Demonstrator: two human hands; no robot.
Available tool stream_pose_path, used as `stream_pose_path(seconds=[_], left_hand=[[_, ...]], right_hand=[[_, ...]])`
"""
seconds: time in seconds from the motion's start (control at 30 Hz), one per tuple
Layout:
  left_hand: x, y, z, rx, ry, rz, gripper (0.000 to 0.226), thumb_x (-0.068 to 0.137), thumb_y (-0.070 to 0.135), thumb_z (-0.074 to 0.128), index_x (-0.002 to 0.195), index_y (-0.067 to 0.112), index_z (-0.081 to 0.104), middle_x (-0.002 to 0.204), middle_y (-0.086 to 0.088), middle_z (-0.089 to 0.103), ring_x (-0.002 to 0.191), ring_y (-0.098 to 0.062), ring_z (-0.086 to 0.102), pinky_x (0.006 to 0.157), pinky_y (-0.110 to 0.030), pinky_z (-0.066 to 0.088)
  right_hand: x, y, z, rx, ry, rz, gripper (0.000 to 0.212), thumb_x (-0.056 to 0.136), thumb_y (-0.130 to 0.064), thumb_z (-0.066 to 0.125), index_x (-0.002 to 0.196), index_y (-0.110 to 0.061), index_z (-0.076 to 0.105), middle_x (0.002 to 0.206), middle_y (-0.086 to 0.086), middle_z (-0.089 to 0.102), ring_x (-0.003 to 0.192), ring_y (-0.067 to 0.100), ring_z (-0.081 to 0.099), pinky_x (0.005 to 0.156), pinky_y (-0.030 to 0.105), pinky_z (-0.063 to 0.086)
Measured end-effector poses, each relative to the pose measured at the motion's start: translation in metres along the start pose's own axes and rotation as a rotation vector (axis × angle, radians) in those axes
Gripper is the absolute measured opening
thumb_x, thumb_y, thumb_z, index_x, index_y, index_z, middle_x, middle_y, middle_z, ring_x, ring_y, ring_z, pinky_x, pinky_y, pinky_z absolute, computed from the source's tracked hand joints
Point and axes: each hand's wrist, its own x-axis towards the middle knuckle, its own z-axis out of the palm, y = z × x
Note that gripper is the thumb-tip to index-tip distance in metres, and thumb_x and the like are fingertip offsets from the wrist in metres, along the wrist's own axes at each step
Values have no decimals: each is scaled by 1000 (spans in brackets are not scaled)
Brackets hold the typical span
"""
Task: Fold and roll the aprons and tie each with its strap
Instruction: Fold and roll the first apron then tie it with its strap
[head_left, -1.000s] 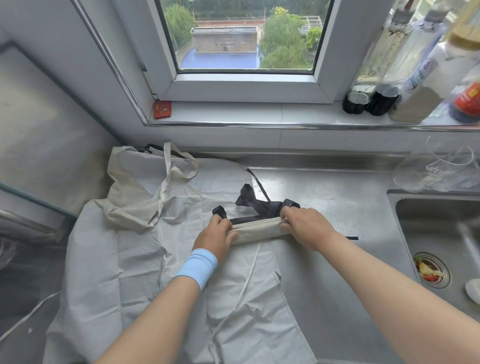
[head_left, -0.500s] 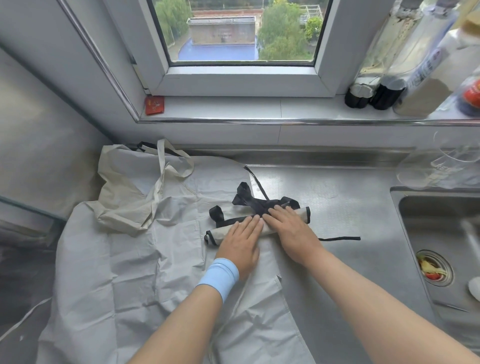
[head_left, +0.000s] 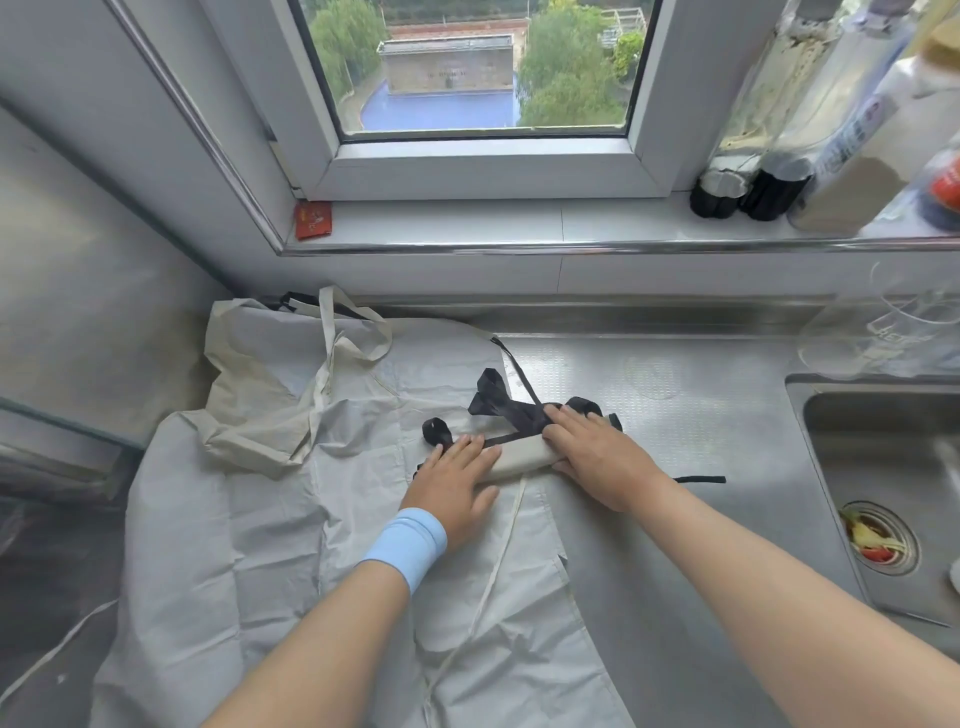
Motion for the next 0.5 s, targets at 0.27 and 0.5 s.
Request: stream_pose_path(seconds=[0.27,0.5], left_hand=[[13,30,-53,-13,-40,-100,36,87,28,52,123,27,55,120,-3,54,110,-28,49,88,-36,41],[-16,27,-118,-354,-182,-147,27,86,18,46,106,33,55,90,2,61,79,-23,58,65,-26,43]], right_hand=[[15,-15,-42,-318,93,-59,31,79,-10,36,98,-17,60,105,6,57,95,29,55,102,46,32],[9,-47,-126,6,-143,38,24,81,-50,60,98,-33,54,95,-11,61,94,18,56,85,34,38]])
